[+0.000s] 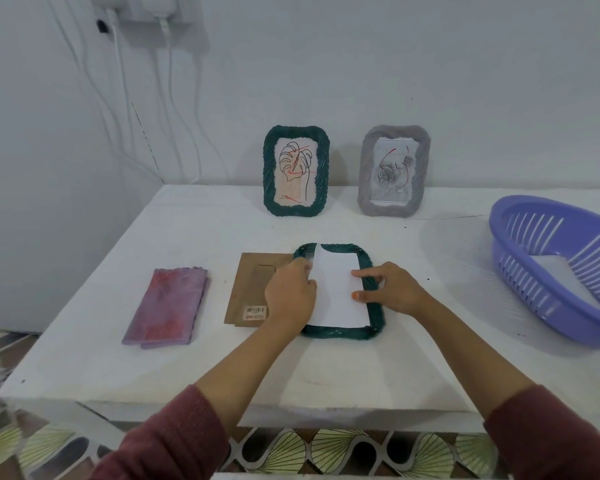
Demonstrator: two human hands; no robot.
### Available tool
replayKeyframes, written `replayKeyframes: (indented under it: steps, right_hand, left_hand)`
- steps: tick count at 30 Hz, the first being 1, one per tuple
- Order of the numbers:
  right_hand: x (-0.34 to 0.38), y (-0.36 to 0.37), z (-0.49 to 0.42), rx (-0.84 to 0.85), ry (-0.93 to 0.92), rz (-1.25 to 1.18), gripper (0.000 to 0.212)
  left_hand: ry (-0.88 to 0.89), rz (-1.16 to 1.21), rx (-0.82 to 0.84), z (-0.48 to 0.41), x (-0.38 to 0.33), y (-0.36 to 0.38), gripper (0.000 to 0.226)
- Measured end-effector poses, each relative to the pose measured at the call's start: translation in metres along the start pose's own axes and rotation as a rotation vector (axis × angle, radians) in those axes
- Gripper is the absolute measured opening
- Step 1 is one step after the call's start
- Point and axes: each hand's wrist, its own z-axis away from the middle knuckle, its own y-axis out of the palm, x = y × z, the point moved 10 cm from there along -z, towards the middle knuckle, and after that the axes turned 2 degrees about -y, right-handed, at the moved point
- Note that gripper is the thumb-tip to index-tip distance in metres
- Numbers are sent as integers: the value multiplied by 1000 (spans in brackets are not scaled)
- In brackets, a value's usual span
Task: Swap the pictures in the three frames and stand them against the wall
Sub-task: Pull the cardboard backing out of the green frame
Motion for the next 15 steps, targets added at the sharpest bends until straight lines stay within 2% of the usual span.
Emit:
replayKeyframes:
  steps: [3, 6, 9, 10, 12, 15]
  right_hand:
    - [0, 0, 1, 4, 18, -7, 53]
    - [2, 1, 3, 6, 30, -1, 53]
    - [12, -6, 17, 35, 32, -206, 52]
    - [13, -18, 23, -6, 26, -268, 50]
    - [13, -65, 41, -227, -17, -263, 47]
    - [6, -158, 96, -651, -63, -58, 45]
  left_hand:
    - [44, 36, 23, 0, -5, 3, 38]
    - [62, 97, 80, -3, -6, 9, 34]
    - [33, 161, 111, -3, -4, 7, 32]
    - [27, 189, 112, -3, -7, 3, 31]
    - [33, 248, 109, -1, -19, -10, 30]
    - [124, 294, 80, -2, -63, -31, 29]
